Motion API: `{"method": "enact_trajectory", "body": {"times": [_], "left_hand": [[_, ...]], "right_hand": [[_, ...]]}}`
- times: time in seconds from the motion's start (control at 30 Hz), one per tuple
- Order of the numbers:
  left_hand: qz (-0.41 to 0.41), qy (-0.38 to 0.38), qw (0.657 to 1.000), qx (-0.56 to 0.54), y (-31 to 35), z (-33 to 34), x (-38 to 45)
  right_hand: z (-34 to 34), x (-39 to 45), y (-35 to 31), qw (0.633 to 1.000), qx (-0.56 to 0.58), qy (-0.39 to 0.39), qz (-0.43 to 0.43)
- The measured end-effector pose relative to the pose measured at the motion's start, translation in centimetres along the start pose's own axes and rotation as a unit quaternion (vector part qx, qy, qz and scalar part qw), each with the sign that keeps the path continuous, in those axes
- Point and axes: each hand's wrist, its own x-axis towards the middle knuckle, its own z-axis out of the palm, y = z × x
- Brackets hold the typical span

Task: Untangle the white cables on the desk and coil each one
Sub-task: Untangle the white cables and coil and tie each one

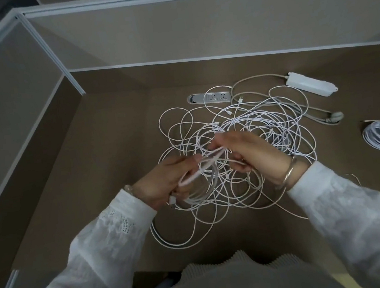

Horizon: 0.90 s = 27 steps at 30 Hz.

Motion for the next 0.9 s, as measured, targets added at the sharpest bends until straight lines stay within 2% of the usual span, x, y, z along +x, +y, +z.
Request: {"method": "enact_trajectory", "body": {"times": [0.1, 0.23, 0.33, 0.37, 0.43, 0.53, 0.63, 0.73, 0.9], "left_hand": [[-0.05, -0.052, 0.987, -0.144, 0.3, 0.1, 0.0], [-0.103, -0.137, 0.922, -0.347, -0.4, 0.7, 0.2], [-0.11, -0.205, 0.881, -0.413, -0.8, 0.5, 0.4], [-0.105, -0.227, 0.879, -0.405, -0.6, 0.3, 0.4], [-0.092, -0.207, 0.912, -0.341, -0.3, 0.1, 0.6], [-0.08, -0.13, 0.961, -0.231, -0.1, 0.0, 0.6], [-0.09, -0.087, 0.983, -0.137, -0.1, -0.2, 0.7], [-0.11, -0.114, 0.982, -0.102, -0.2, -0.6, 0.7], [-0.152, -0.202, 0.952, -0.174, -0.7, -1.0, 0.8]], "right_hand": [[-0.2, 0.4, 0.6, 0.99, -0.124, -0.004, -0.069], [-0.1, 0.5, 1.6, 0.951, -0.272, 0.017, -0.147], [0.4, 0.3, 2.5, 0.915, -0.353, 0.089, -0.176], [0.5, 0.3, 2.6, 0.907, -0.362, 0.11, -0.183], [0.7, 0.3, 2.9, 0.914, -0.339, 0.117, -0.189], [0.3, 0.2, 2.9, 0.952, -0.253, 0.05, -0.168], [0.2, 0.0, 2.9, 0.961, -0.232, 0.009, -0.152], [0.5, -0.1, 3.2, 0.96, -0.242, 0.008, -0.141], [1.1, 0.0, 3.0, 0.945, -0.282, 0.005, -0.163]]}}
